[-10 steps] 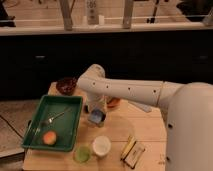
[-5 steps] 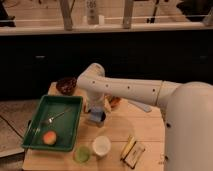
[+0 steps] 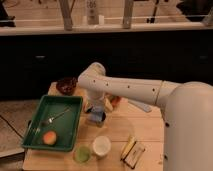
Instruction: Place sponge in metal cup
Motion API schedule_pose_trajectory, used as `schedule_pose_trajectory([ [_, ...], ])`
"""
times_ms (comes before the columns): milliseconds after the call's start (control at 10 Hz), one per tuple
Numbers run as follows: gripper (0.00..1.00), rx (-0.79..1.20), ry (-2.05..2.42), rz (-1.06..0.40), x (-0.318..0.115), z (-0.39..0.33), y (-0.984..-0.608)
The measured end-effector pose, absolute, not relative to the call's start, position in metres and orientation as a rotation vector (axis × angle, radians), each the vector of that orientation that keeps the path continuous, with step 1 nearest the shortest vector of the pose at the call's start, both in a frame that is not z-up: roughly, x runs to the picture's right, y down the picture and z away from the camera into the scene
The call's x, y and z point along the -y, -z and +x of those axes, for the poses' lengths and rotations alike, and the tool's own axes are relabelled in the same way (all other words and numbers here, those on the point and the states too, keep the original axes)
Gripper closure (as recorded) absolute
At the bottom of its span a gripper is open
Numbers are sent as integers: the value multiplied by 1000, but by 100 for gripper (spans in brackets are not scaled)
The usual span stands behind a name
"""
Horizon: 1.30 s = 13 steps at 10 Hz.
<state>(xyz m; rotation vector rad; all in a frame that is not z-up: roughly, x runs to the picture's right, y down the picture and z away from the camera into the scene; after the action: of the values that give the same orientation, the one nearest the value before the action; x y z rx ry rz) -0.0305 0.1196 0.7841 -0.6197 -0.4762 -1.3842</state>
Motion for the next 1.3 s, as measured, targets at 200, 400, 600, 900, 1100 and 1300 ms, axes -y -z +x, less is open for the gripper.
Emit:
schedule_pose_trajectory([
  [200,20,481,1381,-619,-119,-26,-785],
  [400,20,487,1377,-608,-118,-25,-785],
  [600,20,488,1374,-604,-117,-25,-785],
  [900,20,488,1375,-604,-117,-25,-785],
  [1100,20,488,1376,-603,-117,-26,-785],
  [1300,20,489,1376,-603,-117,-26,-785],
])
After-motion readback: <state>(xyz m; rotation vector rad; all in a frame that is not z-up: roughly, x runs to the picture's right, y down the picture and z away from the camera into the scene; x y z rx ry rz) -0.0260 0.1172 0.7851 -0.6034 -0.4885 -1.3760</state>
